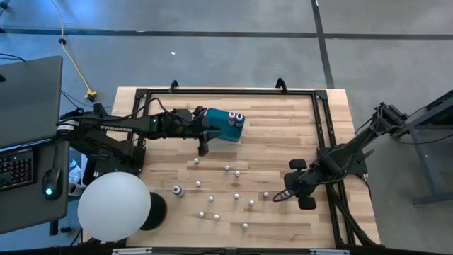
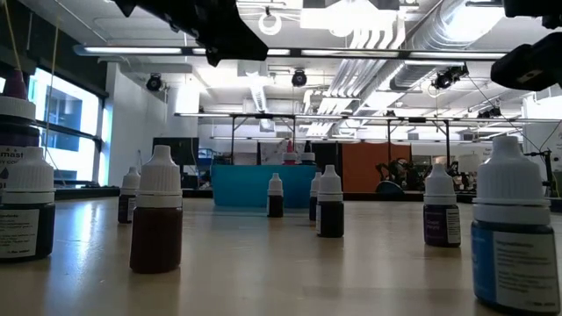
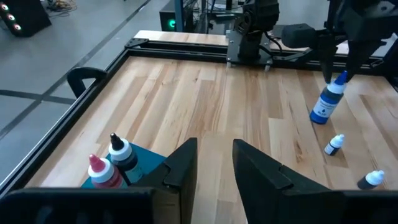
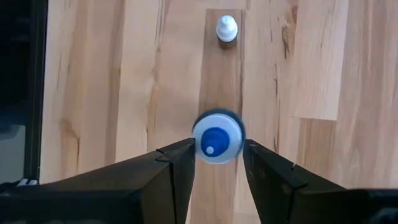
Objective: Pick & Place food coloring
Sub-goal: Put the blue food coloring bottle into the blue bin, then put the purple food coloring bottle into the blue bin
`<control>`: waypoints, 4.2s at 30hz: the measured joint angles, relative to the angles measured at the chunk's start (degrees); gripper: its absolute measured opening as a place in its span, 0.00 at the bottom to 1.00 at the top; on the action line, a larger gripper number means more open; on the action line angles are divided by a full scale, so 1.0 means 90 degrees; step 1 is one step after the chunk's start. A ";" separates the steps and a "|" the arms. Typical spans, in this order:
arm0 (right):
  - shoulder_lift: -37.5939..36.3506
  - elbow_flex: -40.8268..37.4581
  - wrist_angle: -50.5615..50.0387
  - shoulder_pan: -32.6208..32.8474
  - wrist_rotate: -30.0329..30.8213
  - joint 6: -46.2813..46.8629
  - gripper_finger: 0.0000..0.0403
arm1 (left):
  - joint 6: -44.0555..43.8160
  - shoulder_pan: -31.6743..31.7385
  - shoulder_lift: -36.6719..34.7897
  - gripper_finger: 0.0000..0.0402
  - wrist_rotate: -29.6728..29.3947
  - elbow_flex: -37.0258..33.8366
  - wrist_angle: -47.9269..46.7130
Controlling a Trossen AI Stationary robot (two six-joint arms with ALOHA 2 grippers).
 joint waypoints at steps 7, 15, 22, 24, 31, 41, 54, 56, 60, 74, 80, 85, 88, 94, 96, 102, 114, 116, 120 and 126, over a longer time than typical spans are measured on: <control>-0.0004 0.0000 0.0025 0.0000 0.0284 -0.0005 0.31 | 0.0000 0.0000 0.0000 0.25 -0.0061 0.0003 0.0017; -0.0010 0.0000 0.0040 -0.0002 0.0542 -0.0166 0.19 | 0.0000 0.0000 0.0000 0.25 -0.0100 0.0005 0.0011; -0.0017 0.0002 0.0083 -0.0007 0.0587 -0.0163 0.07 | 0.0000 0.0000 0.0000 0.25 -0.0100 0.0005 -0.0003; -0.0013 0.0002 0.0168 -0.0007 0.0662 -0.0075 0.07 | 0.0000 0.0000 0.0000 0.25 -0.0097 0.0005 -0.0003; -0.0007 -0.0002 0.0237 -0.0010 0.0705 0.0014 0.12 | 0.0034 0.0000 0.0000 0.25 -0.0097 0.0005 -0.0008; -0.0007 -0.0002 0.0476 -0.0010 0.0768 0.0000 0.12 | 0.0049 0.0000 0.0000 0.25 -0.0095 0.0005 -0.0008; -0.0007 -0.0002 0.0643 -0.0336 0.1293 -0.0577 0.06 | 0.0049 0.0000 0.0000 0.25 -0.0095 0.0005 -0.0009; -0.0007 -0.0005 0.0800 -0.0501 0.1476 -0.0773 0.06 | 0.0049 0.0000 0.0000 0.25 -0.0096 0.0005 -0.0008; -0.0007 -0.0005 0.1327 -0.0960 0.1937 -0.1504 0.07 | 0.0046 0.0000 0.0000 0.25 -0.0313 0.0005 -0.0008; 0.0034 0.0005 0.4164 -0.4133 0.1819 -0.4700 0.08 | 0.0046 0.0002 -0.0044 0.25 -0.0369 0.0257 -0.0016; 0.0649 0.0005 0.4329 -0.5226 0.0473 -0.4792 0.08 | 0.0046 0.0002 -0.0044 0.25 -0.0402 0.0365 -0.0024; 0.1423 0.0446 0.3972 -0.5495 0.0329 -0.5113 0.07 | 0.0049 0.0002 -0.0046 0.25 -0.0682 0.0381 -0.0057; 0.1900 0.1061 0.3322 -0.5625 0.0365 -0.5088 0.07 | 0.0048 0.0002 -0.0046 0.25 -0.0709 0.0381 -0.0137; 0.2892 0.2242 0.1998 -0.5778 0.0481 -0.5017 0.09 | 0.0046 0.0002 -0.0046 0.25 -0.0716 0.0381 -0.0301; 0.3176 0.2528 0.1786 -0.5812 0.0526 -0.5017 0.09 | 0.0046 0.0002 -0.0046 0.25 -0.0716 0.0381 -0.0406; 0.3507 0.2861 0.1677 -0.5824 0.0537 -0.5010 0.13 | 0.0044 0.0002 -0.0046 0.25 -0.0715 0.0381 -0.0585; 0.3380 0.2835 0.1511 -0.5769 0.1202 -0.5100 0.27 | 0.0044 0.0002 -0.0049 0.25 -0.0714 0.0381 -0.0777; 0.3262 0.2823 0.1442 -0.5726 0.1179 -0.5119 0.27 | 0.0044 0.0002 -0.0049 0.25 -0.0714 0.0381 -0.0778; 0.2918 0.2827 0.1369 -0.5628 0.1100 -0.5113 0.27 | 0.0046 0.0002 -0.0087 0.25 -0.0708 0.0381 -0.0799; 0.2652 0.2827 0.1288 -0.5558 0.1129 -0.5028 0.27 | 0.0051 0.0000 -0.0447 0.25 -0.0447 0.0384 -0.1144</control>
